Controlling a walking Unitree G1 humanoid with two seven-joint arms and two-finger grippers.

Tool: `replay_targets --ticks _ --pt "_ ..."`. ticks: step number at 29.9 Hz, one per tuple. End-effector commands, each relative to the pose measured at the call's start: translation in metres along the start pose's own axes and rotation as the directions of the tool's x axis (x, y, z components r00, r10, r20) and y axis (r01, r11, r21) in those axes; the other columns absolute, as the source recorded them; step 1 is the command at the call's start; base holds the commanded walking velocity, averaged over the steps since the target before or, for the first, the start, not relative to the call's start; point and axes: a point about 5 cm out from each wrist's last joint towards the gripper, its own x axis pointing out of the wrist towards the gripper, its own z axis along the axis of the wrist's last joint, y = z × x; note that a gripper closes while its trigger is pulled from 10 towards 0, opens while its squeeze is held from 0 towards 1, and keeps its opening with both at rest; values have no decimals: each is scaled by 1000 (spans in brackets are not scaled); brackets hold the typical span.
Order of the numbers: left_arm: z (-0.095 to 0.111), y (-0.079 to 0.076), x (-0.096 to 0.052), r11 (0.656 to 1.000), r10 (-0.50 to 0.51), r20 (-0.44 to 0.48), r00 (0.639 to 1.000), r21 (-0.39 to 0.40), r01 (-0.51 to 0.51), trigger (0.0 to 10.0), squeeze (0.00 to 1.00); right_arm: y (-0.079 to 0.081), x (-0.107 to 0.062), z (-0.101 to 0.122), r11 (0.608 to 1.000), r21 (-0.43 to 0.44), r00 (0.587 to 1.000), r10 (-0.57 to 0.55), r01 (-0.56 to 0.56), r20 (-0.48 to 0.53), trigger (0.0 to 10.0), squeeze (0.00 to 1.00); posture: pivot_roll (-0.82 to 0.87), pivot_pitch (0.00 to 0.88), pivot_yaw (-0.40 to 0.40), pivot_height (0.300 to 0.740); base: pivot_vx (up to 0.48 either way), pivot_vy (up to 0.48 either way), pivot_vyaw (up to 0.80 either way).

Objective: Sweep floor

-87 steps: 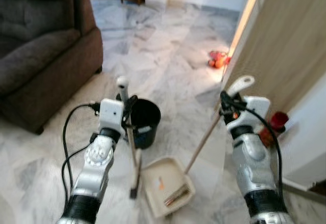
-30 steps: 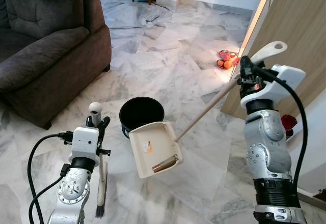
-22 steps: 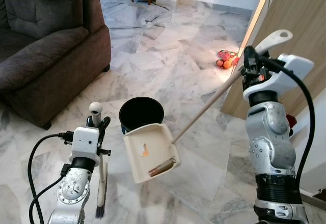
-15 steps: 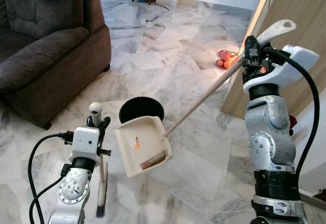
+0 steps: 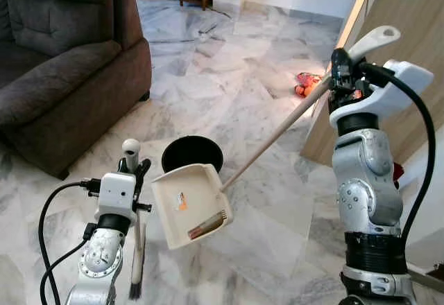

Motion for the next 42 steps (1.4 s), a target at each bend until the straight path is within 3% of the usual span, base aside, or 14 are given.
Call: replay_targets --ticks 1,42 --pt "11 -1 4 1000 -8 50 999 18 7 10000 0 8 4 16 999 31 997 22 -25 75 10000 0 61 76 -24 740 262 0 0" --pt "15 0 6 1000 -6 63 998 28 4 10000 0 16 3 14 998 44 997 53 -55 56 10000 0 69 97 -25 740 272 0 0"
